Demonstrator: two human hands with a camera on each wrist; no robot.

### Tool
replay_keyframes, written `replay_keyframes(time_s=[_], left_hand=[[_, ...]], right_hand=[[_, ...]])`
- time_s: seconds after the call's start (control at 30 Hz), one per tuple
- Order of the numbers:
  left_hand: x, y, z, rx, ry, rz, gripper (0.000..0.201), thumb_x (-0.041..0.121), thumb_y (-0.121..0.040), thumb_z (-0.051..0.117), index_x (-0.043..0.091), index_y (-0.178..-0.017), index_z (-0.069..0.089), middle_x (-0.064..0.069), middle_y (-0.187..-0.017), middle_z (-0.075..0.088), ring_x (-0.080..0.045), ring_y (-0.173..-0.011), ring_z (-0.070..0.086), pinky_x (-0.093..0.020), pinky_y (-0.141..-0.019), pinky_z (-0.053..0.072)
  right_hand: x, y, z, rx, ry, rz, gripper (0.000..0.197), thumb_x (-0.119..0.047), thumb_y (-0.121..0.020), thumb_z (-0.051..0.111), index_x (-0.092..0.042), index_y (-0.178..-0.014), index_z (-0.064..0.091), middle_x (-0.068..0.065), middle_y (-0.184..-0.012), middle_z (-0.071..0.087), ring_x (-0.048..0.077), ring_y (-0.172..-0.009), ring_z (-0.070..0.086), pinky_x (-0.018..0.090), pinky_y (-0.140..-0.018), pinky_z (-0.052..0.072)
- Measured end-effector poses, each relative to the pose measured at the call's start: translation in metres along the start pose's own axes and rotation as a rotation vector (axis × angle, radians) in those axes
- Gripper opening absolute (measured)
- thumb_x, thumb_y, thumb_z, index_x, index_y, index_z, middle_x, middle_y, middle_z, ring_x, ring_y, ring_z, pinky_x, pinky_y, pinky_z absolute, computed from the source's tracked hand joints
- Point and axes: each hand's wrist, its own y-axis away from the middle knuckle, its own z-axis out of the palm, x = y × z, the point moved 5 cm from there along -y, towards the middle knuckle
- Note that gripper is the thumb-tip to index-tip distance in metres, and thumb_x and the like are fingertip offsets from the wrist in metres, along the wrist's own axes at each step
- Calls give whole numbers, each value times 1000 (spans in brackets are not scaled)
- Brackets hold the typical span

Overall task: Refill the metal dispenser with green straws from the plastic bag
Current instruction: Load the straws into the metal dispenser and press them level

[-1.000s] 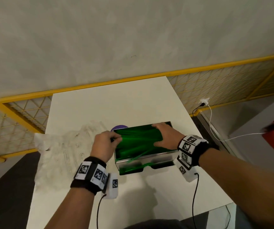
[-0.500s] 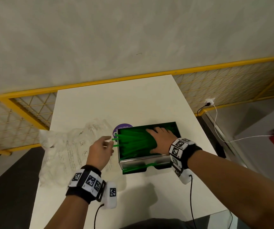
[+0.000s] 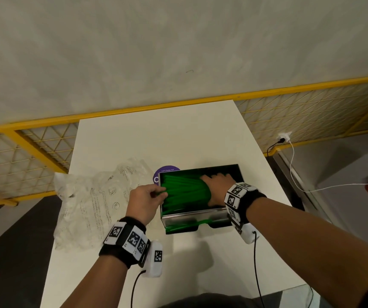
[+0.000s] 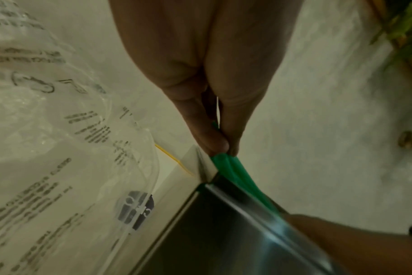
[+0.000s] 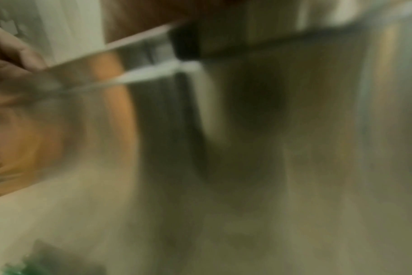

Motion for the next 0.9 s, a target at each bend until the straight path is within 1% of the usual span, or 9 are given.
replay_keyframes(time_s=[0.13, 0.27, 0.37, 0.47, 0.53, 0.6, 0.67, 0.73, 0.9], left_hand=[[8, -1, 1, 63, -131, 129, 13, 11, -78, 74, 7, -91, 75, -4, -75, 67, -14, -66, 55, -19, -68, 42], [14, -3, 0, 168, -175, 256, 11, 5, -75, 76, 1, -84, 74, -8, -81, 58, -17, -65, 54, -21, -63, 44], [11, -6, -2, 147, -196, 223, 8, 5, -77, 73, 2, -85, 72, -8, -76, 62, -21, -64, 60, -33, -68, 54], [0, -9, -7, 96, -87, 95, 11, 8, -86, 62, 8, -91, 72, -8, -75, 71, -23, -72, 69, -34, -75, 56], [-2, -9, -7, 45, -51, 74, 16, 9, -87, 61, 10, -100, 72, -5, -77, 70, -17, -74, 69, -27, -77, 55], [0, -5, -4, 15, -55, 111, 20, 7, -86, 62, 12, -104, 70, 0, -79, 67, 0, -70, 63, -10, -71, 48], [2, 1, -6, 60, 0, 137, 23, 4, -84, 65, 16, -103, 67, 1, -84, 62, 5, -67, 59, -3, -63, 43], [-1, 7, -10, 110, 42, 135, 24, 8, -80, 71, 21, -98, 61, -1, -87, 54, -3, -65, 55, -10, -62, 44], [-8, 13, 4, -73, -269, 234, 25, 19, -71, 80, 15, -90, 65, 3, -82, 45, -11, -72, 47, -21, -66, 36]], right_hand=[[0, 0, -11, 68, 10, -4, 74, -39, -72, 73, -21, -133, 35, 9, -118, 58, 29, -113, 50, 46, -99, 33], [0, 4, -17, 138, -64, -9, 64, -38, -77, 70, -21, -129, 36, 9, -119, 55, 30, -108, 53, 45, -92, 39], [-3, 8, -8, 88, -33, -6, 65, -31, -81, 67, -19, -133, 31, 10, -124, 50, 31, -111, 52, 46, -92, 40], [-5, 7, 0, 20, 11, 15, 71, -27, -82, 66, -16, -139, 24, 13, -133, 42, 34, -118, 46, 49, -96, 38], [-4, 5, 2, -1, 23, 27, 80, -30, -81, 67, -18, -144, 19, 14, -139, 35, 35, -124, 40, 51, -99, 36], [-2, 5, 0, -9, 21, 25, 91, -35, -78, 70, -22, -148, 13, 14, -143, 28, 36, -129, 34, 52, -102, 34], [-3, 6, -4, 18, -11, 0, 97, -39, -76, 72, -28, -149, 9, 12, -143, 27, 35, -130, 32, 52, -103, 33], [-7, 8, -5, 52, -69, -56, 97, -41, -76, 72, -31, -149, 8, 9, -142, 28, 32, -129, 33, 51, -103, 33], [-12, 11, -5, 19, -56, -133, 70, -42, -88, 60, -29, -146, 23, 9, -141, 35, 31, -127, 38, 47, -103, 34]])
